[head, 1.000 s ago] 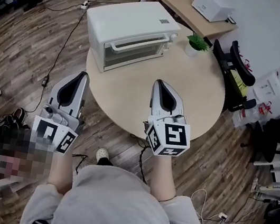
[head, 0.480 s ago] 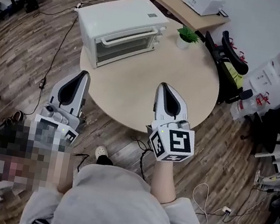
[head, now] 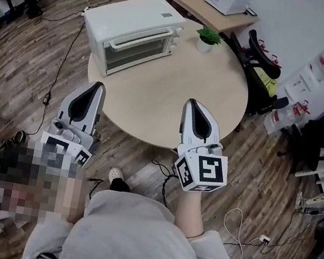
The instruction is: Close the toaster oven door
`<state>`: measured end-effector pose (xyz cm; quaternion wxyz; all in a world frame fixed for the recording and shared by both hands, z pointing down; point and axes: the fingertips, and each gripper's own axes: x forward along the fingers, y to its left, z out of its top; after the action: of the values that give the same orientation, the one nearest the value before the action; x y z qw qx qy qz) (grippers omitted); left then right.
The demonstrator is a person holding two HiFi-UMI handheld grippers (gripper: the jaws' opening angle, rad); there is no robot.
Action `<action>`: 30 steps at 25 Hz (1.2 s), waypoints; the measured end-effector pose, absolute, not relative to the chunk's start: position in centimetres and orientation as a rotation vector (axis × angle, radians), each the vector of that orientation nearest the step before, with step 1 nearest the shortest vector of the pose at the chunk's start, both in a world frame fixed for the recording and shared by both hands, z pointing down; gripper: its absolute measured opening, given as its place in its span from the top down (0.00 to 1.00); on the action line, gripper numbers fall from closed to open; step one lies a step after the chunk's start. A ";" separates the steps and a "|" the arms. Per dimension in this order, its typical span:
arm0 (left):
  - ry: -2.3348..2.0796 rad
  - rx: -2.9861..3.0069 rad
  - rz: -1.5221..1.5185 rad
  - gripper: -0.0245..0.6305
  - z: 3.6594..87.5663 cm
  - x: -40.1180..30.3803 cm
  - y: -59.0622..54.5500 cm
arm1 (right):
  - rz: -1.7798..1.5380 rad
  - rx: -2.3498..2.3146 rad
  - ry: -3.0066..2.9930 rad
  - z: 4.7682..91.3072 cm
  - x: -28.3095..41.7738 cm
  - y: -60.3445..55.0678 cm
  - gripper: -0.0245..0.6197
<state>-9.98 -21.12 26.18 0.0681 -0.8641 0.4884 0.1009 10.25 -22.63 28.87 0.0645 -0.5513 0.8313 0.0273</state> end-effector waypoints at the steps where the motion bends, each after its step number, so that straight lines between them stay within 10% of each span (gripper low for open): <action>1: 1.470 -2.603 0.304 0.95 26.2 -9.7 -20.9 | 0.083 -1.664 2.506 28.8 10.6 -22.3 0.95; 30: 1.479 -2.587 0.308 0.95 26.0 -6.0 -16.3 | 0.116 -1.656 2.486 28.3 14.7 -17.4 0.95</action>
<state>-5.99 -16.31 25.98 0.0731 -0.8613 0.4923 0.1026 14.69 -17.43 28.26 0.0761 -0.5524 0.8292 0.0387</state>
